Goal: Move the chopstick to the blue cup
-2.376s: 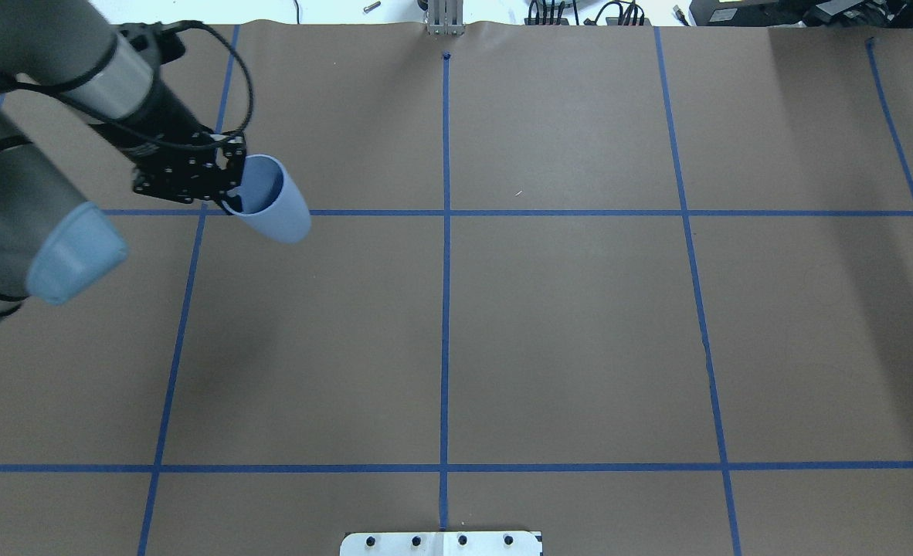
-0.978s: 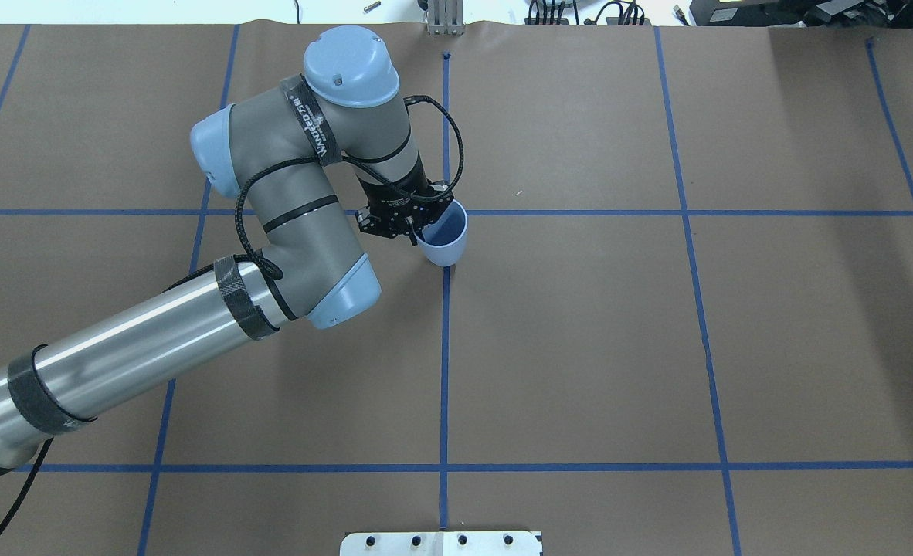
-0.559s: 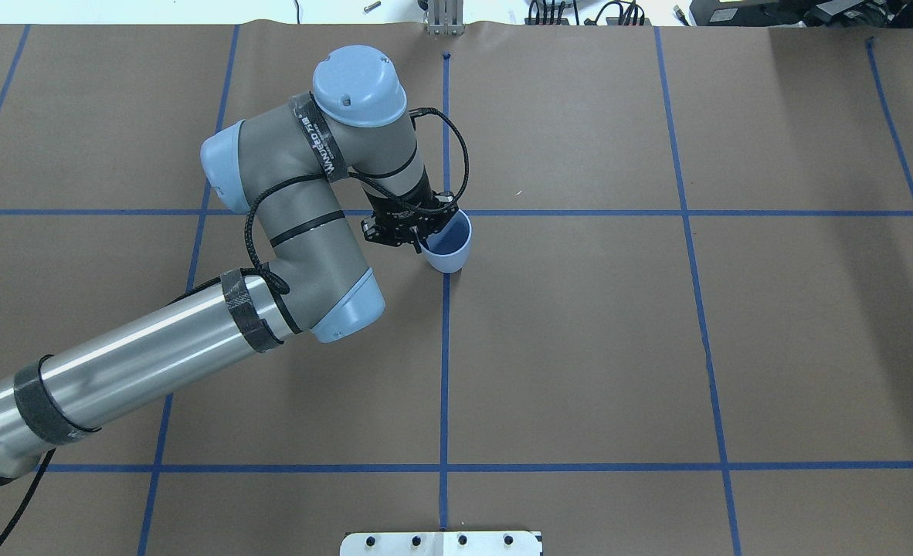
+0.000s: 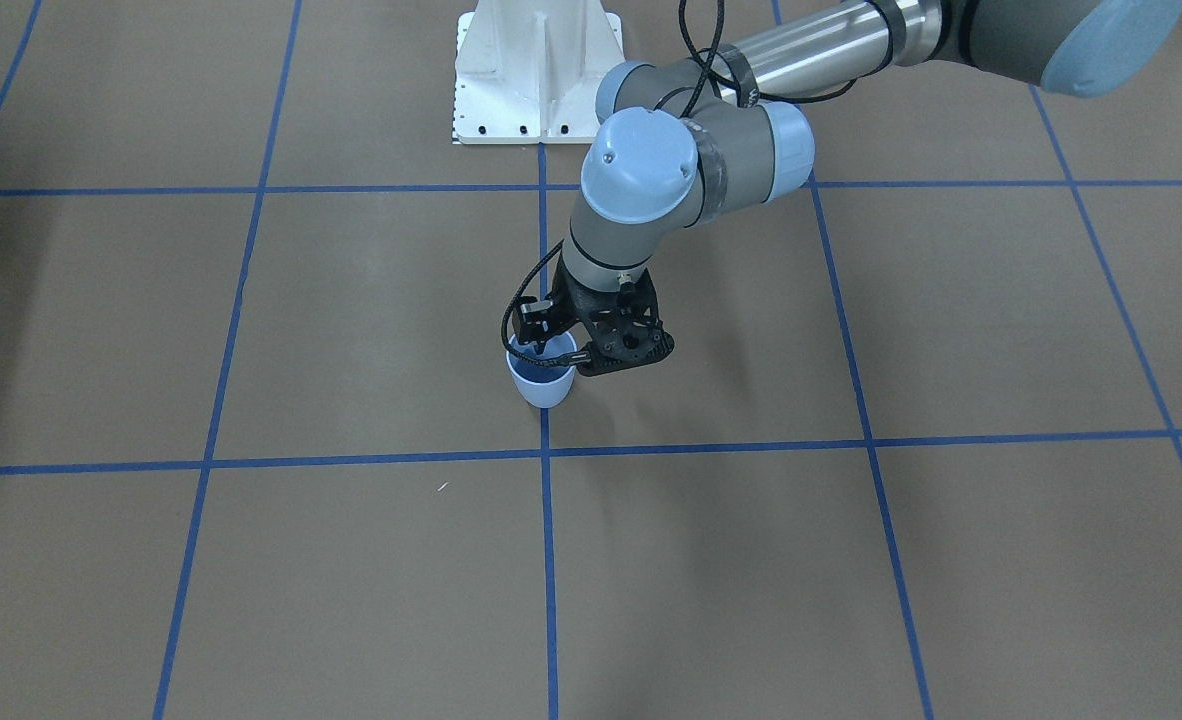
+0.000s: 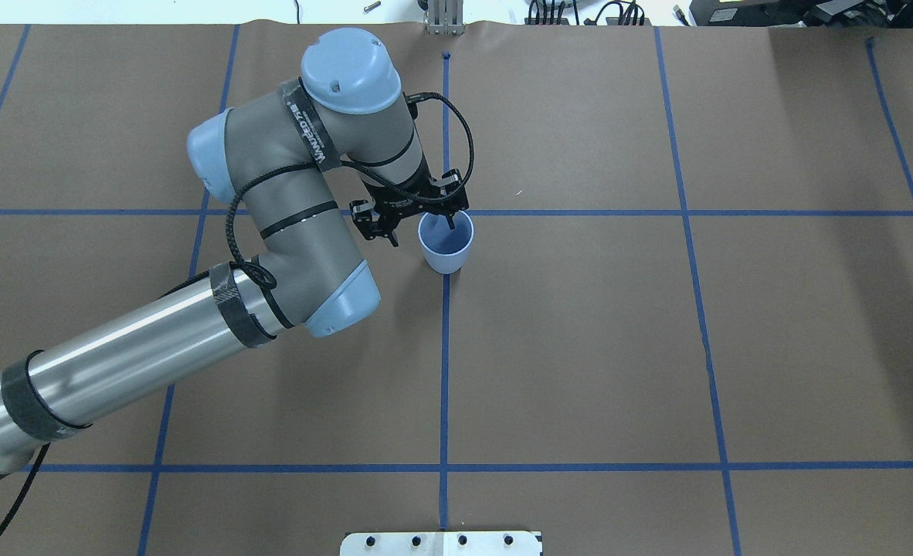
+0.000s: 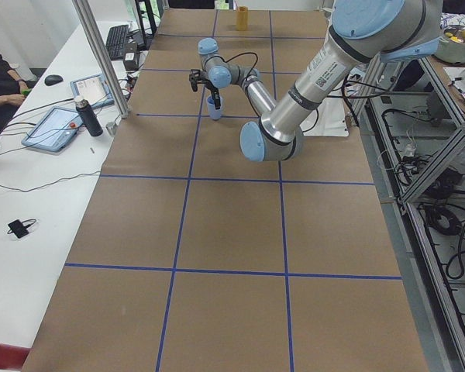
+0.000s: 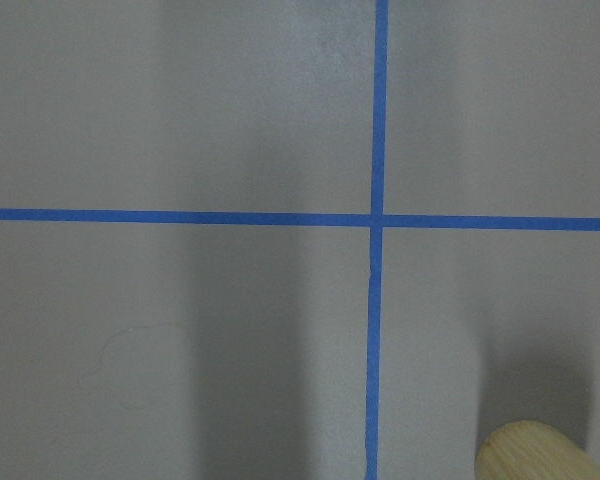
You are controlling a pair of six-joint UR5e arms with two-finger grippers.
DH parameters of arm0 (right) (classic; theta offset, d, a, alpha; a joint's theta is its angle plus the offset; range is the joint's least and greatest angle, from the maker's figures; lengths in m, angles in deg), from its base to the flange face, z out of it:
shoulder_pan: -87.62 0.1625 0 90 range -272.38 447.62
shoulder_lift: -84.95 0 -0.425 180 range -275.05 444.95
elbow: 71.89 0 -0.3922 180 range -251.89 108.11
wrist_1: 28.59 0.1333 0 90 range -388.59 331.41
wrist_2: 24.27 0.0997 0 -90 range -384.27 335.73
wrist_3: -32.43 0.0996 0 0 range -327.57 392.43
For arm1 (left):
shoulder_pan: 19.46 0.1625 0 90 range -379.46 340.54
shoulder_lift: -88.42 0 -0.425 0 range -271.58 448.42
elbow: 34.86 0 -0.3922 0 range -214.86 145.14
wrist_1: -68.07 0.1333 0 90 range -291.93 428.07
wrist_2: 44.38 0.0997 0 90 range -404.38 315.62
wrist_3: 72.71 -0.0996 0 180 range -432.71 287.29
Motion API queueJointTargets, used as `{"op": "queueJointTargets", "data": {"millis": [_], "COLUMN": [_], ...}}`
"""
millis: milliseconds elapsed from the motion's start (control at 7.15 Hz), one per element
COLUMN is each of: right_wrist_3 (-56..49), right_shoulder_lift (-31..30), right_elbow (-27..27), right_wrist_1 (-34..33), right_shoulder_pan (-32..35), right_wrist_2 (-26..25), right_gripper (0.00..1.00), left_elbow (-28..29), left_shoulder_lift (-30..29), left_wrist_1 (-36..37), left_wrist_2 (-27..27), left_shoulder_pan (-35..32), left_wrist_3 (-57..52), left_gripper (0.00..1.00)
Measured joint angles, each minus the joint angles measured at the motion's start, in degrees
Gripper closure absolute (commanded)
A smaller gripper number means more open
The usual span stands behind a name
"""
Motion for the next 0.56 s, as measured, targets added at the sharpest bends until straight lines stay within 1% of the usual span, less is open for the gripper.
{"op": "queueJointTargets", "data": {"millis": [280, 559], "right_wrist_3": [-0.7, -5.6], "right_shoulder_lift": [0.0, -0.5], "right_elbow": [-0.8, -1.7], "right_wrist_1": [-0.7, -0.9], "right_shoulder_pan": [0.6, 2.6], "right_wrist_2": [-0.1, -0.7], "right_gripper": [0.00, 0.00], "left_elbow": [-6.5, -14.6], "left_shoulder_lift": [2.9, 5.9], "left_wrist_1": [2.1, 8.0], "left_wrist_2": [-0.4, -0.5], "left_shoulder_pan": [-3.1, -4.8], "left_wrist_3": [-0.5, -2.4], "left_gripper": [0.02, 0.02]}}
